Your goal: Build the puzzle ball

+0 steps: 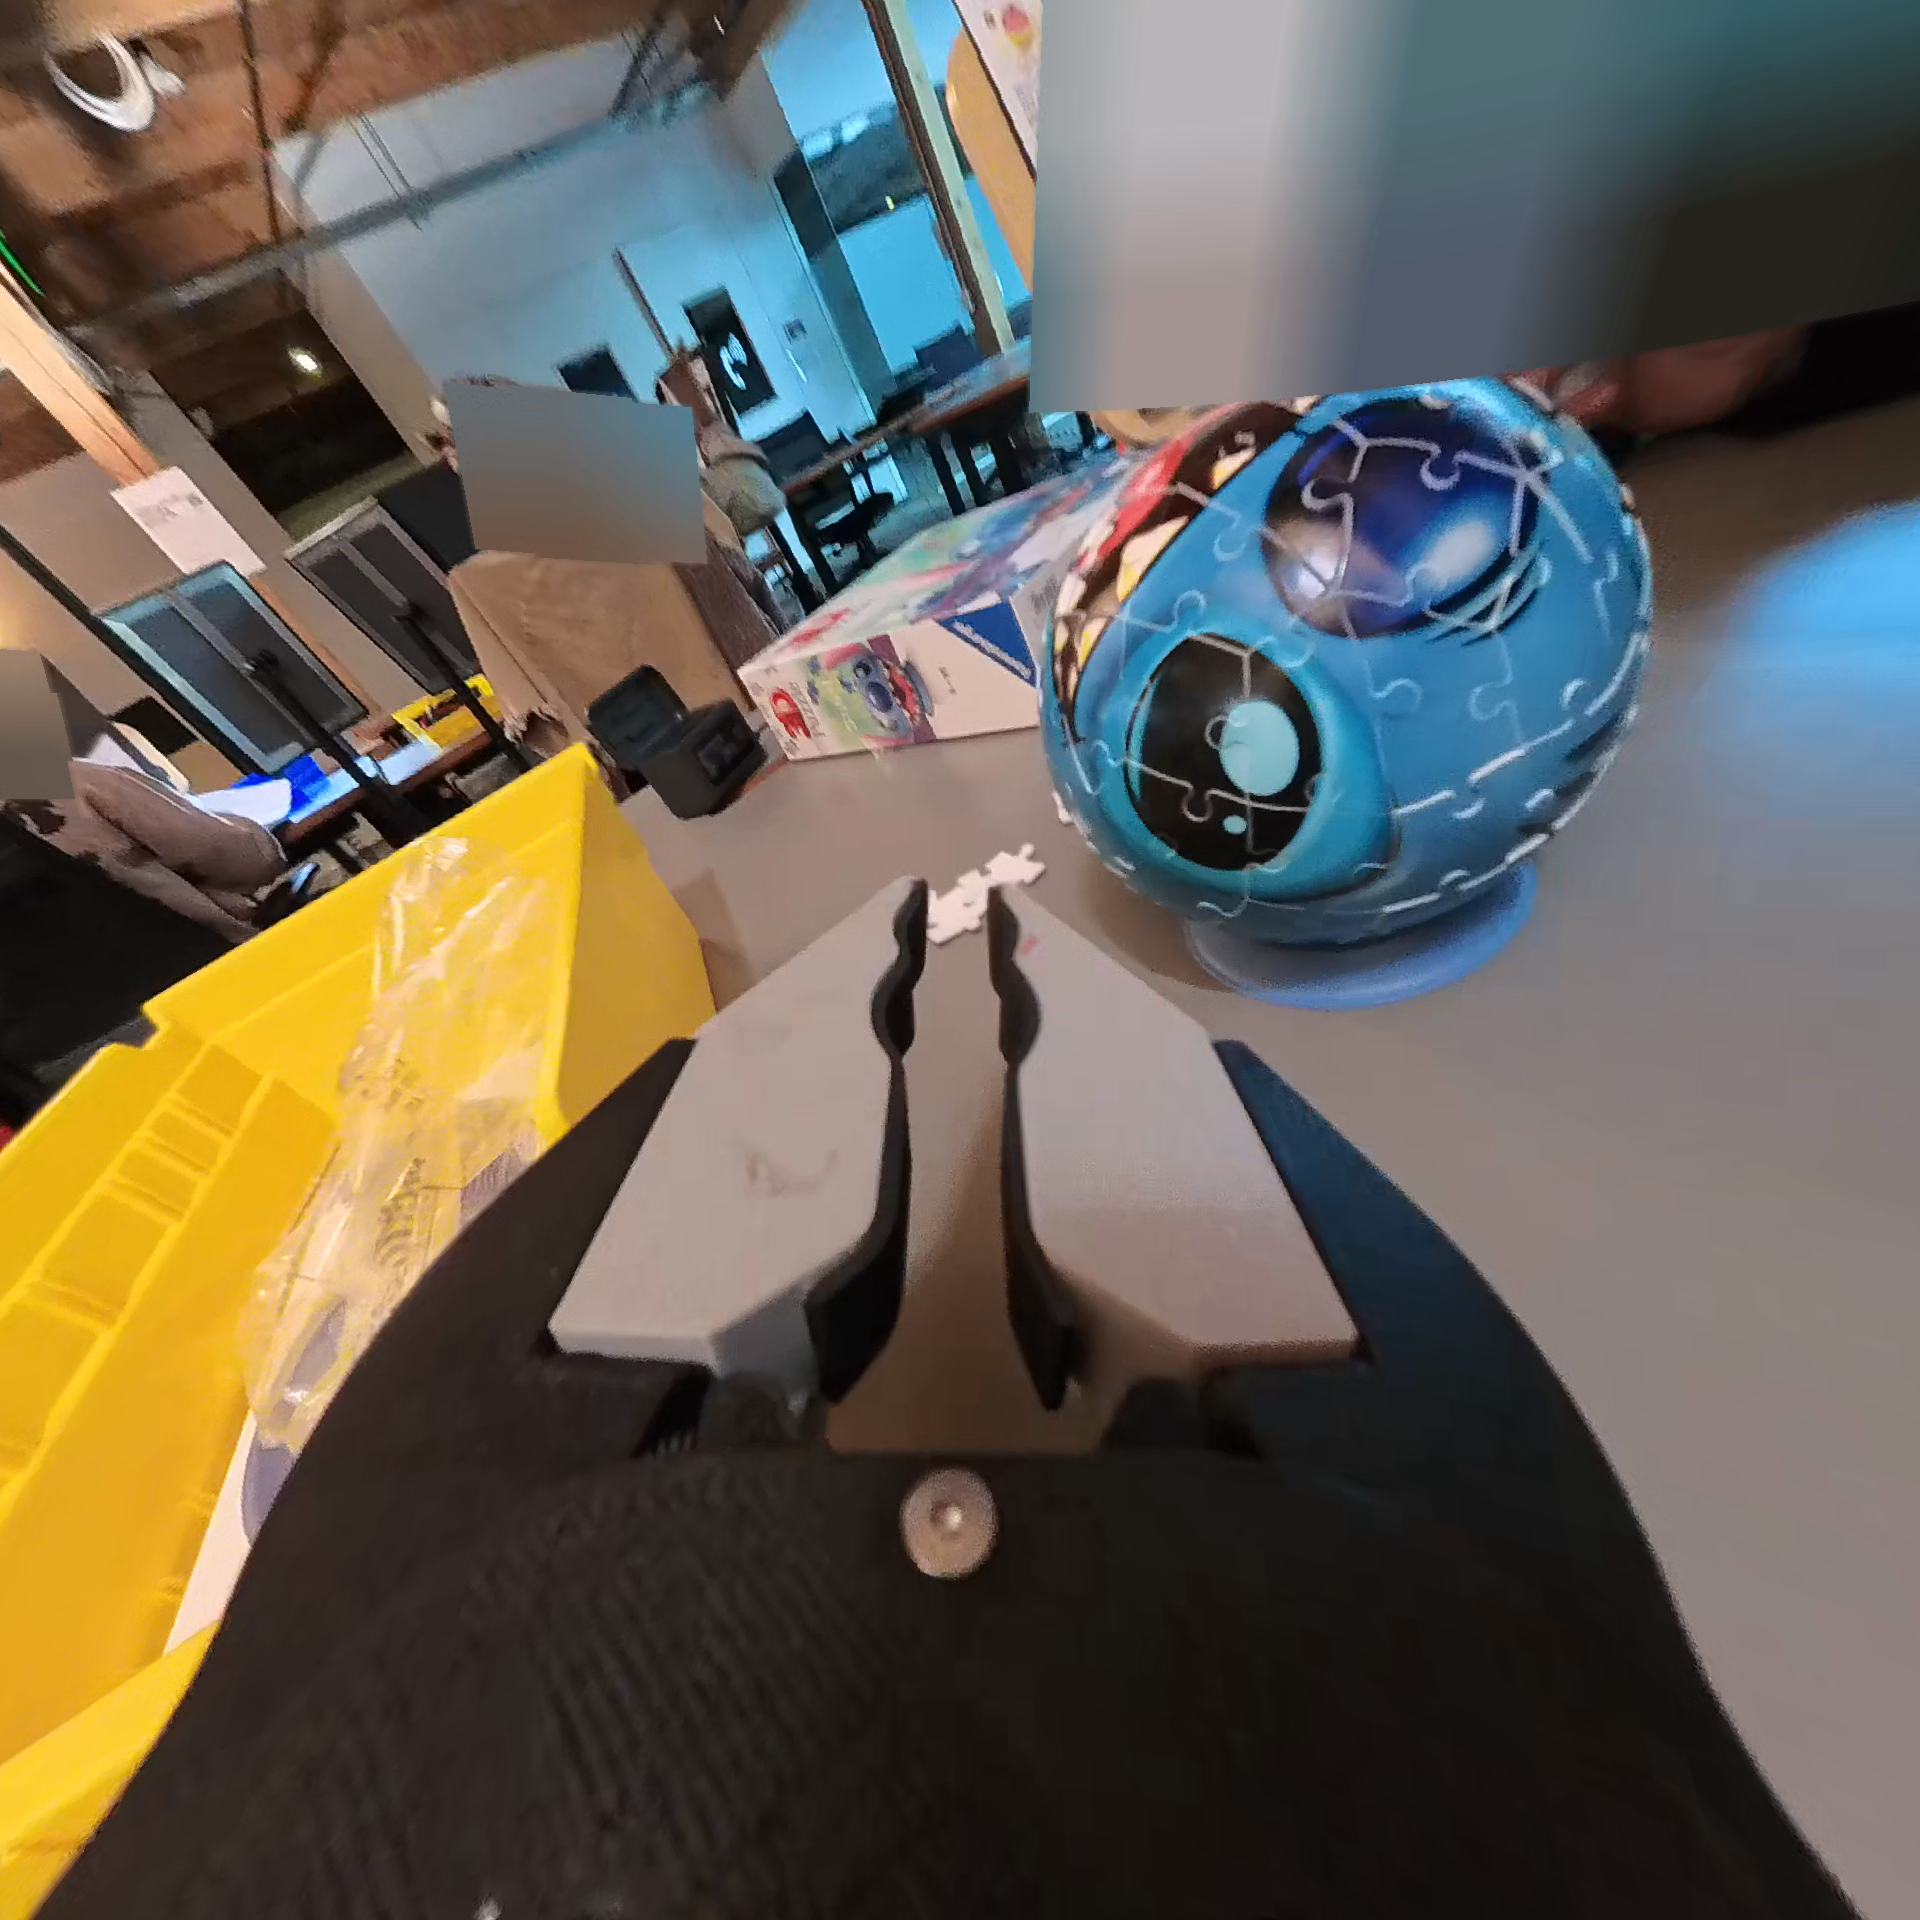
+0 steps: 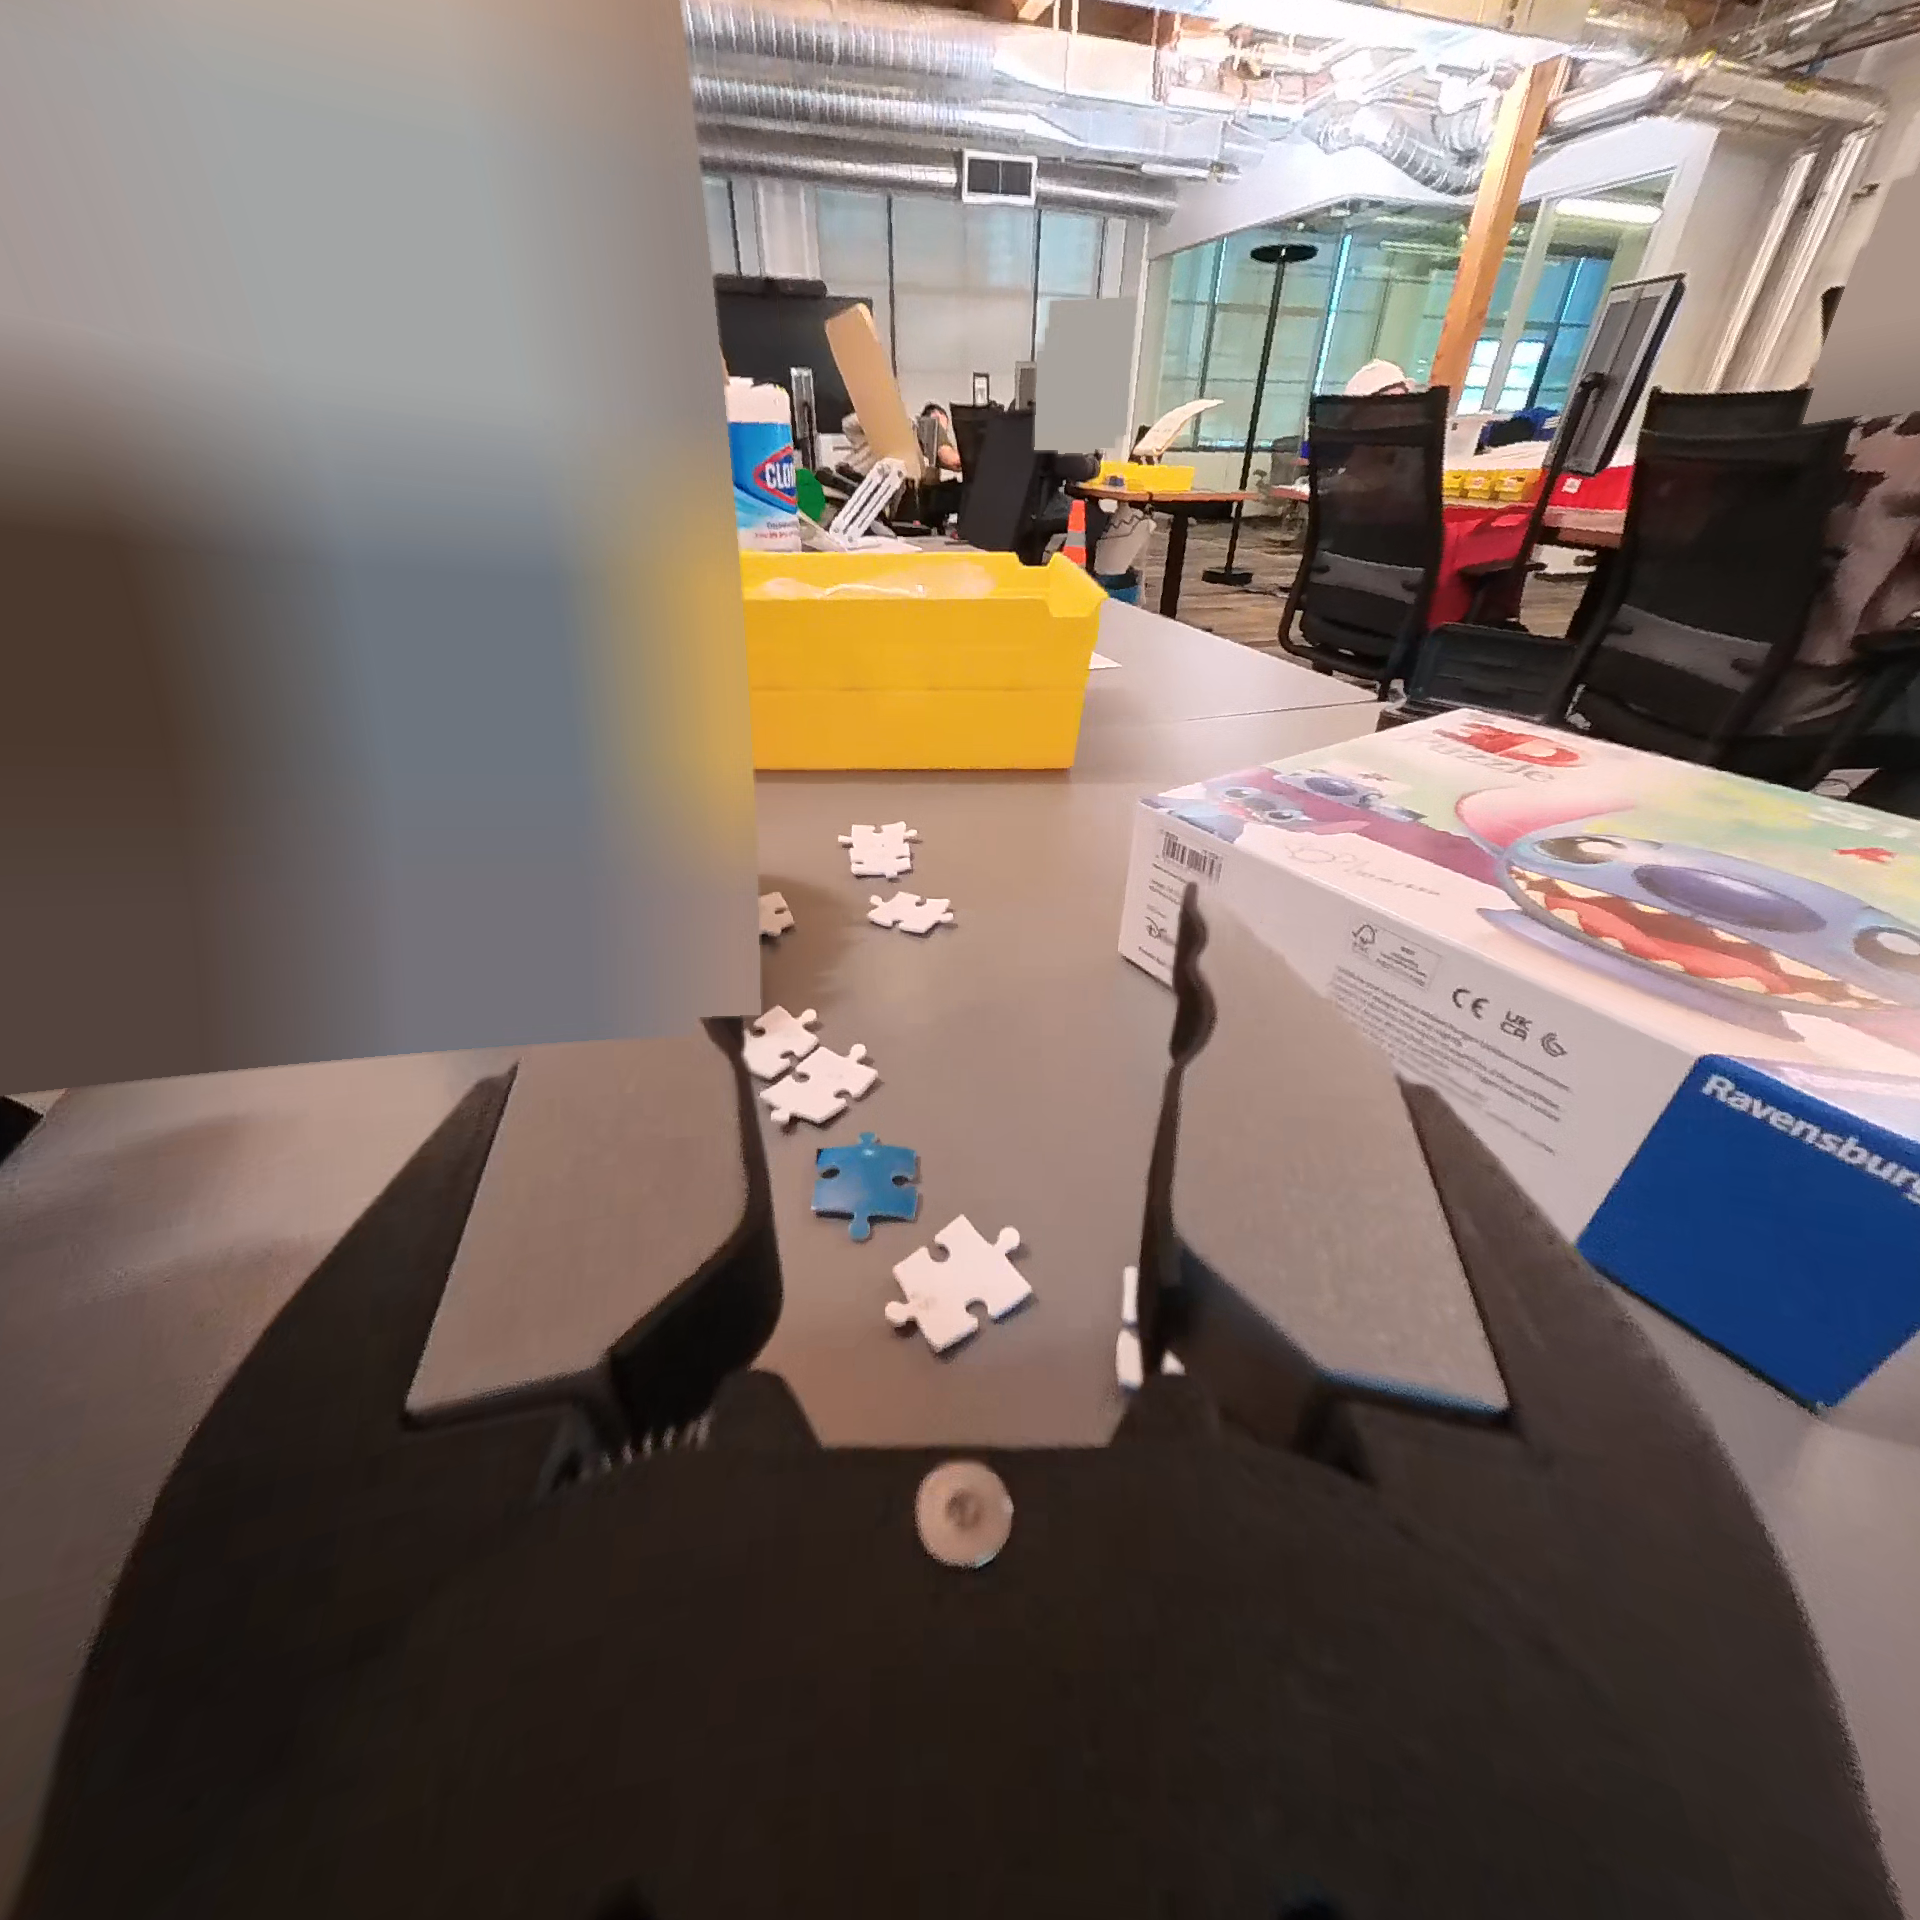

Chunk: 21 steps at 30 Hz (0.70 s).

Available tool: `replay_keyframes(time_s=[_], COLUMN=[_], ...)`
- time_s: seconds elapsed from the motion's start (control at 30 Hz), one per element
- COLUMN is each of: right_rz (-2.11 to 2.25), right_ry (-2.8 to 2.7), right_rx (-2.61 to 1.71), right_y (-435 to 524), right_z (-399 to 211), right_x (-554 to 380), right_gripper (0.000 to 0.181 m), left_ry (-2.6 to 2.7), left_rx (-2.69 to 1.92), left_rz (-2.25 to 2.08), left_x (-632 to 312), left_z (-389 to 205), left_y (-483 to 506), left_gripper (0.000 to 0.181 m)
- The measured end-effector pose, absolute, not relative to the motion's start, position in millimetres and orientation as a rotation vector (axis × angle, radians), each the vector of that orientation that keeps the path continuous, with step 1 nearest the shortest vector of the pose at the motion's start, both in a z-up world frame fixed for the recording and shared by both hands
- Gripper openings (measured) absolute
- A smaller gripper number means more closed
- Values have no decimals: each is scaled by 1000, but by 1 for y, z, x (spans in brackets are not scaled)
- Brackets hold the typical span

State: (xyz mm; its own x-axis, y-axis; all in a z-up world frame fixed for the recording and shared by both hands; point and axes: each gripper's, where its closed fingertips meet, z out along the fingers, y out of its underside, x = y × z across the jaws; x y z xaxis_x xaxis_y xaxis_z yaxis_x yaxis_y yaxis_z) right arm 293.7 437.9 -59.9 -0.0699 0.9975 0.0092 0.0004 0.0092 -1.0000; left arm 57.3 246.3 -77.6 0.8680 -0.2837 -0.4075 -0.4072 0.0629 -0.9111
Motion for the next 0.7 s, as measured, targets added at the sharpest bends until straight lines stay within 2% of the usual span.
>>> replay_keyframes(time_s=[0.07,0.27,0.33,0.43,0.57,0.7], right_rz=[1238,1077,1044,1037,862,720], right_ry=[-1291,-1559,-1601,-1661,-1796,-1888], right_rx=[-1184,-1316,-1367,-1388,-1404,-1407], right_y=[437,428,431,425,413,408], right_z=[-64,-102,-110,-115,-139,-159], right_x=[296,293,296,298,288,277], right_gripper=[78,62,47,42,51,47], left_ry=[539,542,541,558,587,555], left_rx=[-1511,-1493,-1473,-1453,-1459,-1455], left_rz=[100,129,161,213,247,222], left_x=[54,54,54,54,57,53], left_z=[-73,-72,-70,-70,-74,-70], left_y=[245,244,244,244,246,245], left_gripper=[0,1,2,2,0,0])
